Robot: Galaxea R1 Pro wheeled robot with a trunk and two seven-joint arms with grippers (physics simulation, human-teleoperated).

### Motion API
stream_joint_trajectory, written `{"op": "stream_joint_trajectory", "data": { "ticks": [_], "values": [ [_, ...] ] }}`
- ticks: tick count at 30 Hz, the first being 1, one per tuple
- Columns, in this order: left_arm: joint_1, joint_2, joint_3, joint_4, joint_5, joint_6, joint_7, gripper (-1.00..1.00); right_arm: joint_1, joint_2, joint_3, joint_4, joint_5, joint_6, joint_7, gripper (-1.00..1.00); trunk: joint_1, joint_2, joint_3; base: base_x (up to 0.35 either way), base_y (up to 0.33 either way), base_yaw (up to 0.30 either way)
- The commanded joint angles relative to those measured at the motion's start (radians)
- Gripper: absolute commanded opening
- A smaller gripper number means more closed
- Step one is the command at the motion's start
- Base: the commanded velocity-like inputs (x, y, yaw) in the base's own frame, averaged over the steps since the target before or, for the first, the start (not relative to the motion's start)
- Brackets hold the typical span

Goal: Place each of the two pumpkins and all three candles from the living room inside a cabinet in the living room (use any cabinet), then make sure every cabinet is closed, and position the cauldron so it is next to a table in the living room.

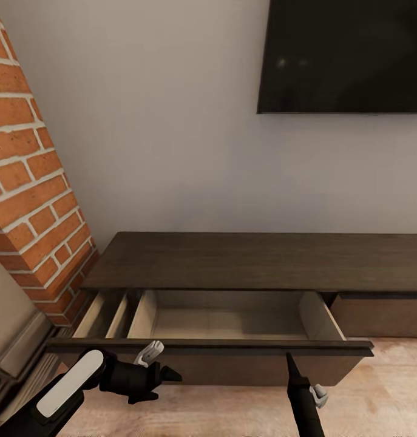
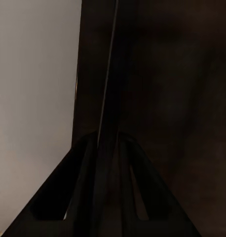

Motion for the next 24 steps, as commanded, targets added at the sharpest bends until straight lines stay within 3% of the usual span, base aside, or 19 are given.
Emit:
{"op": "stream_joint_trajectory", "data": {
  "ticks": [1, 24],
  "values": [
    [0.000, 0.001, -0.002, -0.001, 0.011, 0.000, 0.010, 1.00, 0.000, -0.001, 0.005, 0.006, -0.016, 0.004, 0.002, -1.00, 0.000, 0.000, -0.001, -0.038, 0.000, 0.000],
    [-0.001, 0.001, -0.002, -0.001, 0.011, 0.000, 0.010, 1.00, 0.000, -0.001, 0.005, 0.006, -0.017, 0.004, 0.003, -1.00, 0.000, 0.000, -0.001, -0.071, 0.000, 0.000]
  ]
}}
